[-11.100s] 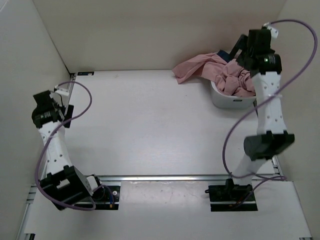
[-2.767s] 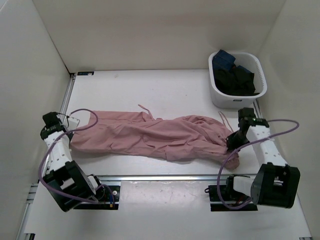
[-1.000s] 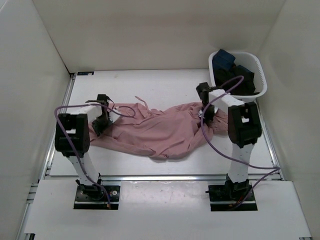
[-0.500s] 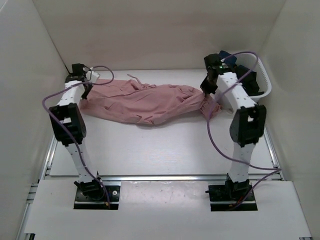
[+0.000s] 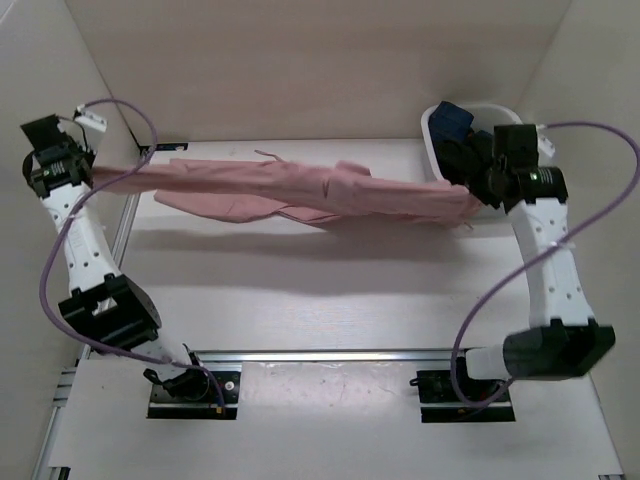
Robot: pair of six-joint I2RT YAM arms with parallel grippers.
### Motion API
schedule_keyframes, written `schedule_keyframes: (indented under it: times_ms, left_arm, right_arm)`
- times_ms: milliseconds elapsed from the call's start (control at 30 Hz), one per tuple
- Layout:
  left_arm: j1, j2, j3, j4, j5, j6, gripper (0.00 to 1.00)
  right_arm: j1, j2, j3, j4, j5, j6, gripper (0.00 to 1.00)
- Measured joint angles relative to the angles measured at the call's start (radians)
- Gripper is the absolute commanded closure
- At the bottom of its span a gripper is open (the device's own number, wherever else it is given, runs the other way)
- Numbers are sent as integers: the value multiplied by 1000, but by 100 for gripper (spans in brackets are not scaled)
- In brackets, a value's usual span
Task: Fold and stack the trousers
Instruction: Flatten the trousers out
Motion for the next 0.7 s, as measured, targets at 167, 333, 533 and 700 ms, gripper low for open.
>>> schedule_keyframes:
  times_ms: [167,333,533,700]
  left_arm:
    - [113,-230,-402,-22,63,119,86]
    - [180,-399,-840,-24,66,214,86]
    - [227,-487,-1172,40,66,301,86]
    - [290,-489,-1233,99,64,363,86]
  right_arm:
    - [-45,-311,-389,-53,-48,38,100]
    - [-82,-559,-811,-127,-50,131,100]
    - [-91,-746,-1090,-217,-45,256,100]
    - [-93,-751,-1096,-216,-18,296,100]
